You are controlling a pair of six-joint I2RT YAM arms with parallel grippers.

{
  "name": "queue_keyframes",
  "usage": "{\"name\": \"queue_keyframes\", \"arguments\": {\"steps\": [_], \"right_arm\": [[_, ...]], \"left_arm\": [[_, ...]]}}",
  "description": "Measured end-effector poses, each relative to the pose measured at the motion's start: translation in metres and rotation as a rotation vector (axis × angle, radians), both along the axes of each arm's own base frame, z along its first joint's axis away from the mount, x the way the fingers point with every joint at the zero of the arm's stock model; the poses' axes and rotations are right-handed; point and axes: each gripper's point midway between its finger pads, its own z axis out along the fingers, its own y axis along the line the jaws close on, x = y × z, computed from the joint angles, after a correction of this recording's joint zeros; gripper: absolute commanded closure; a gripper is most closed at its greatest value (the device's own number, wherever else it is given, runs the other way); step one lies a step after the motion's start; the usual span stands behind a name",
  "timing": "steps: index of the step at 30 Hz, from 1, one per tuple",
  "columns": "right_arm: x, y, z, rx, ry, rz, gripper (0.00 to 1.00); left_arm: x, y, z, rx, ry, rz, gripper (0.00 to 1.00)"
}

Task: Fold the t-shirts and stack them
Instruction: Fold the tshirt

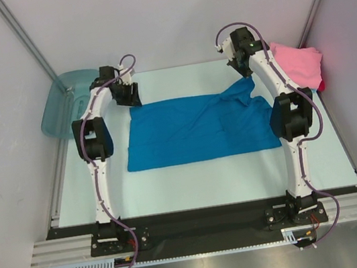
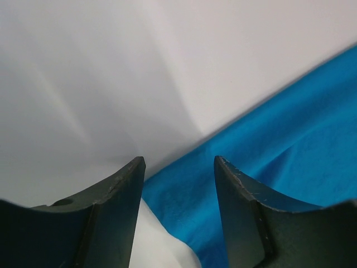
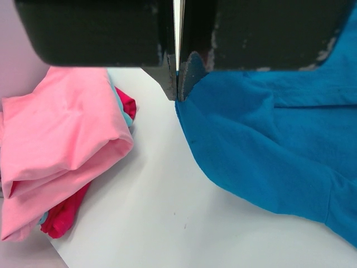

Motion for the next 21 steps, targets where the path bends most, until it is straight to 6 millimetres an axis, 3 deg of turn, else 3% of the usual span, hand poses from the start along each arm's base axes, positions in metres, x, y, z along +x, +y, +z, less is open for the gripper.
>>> {"name": "queue_keyframes", "arguments": {"steps": [21], "right_arm": [[0.001,0.003,-0.006,-0.002,0.011,0.005,1.00]], "left_arm": [[0.009,0.022,-0.003,0.046,-0.029,0.049,0.42]]}}
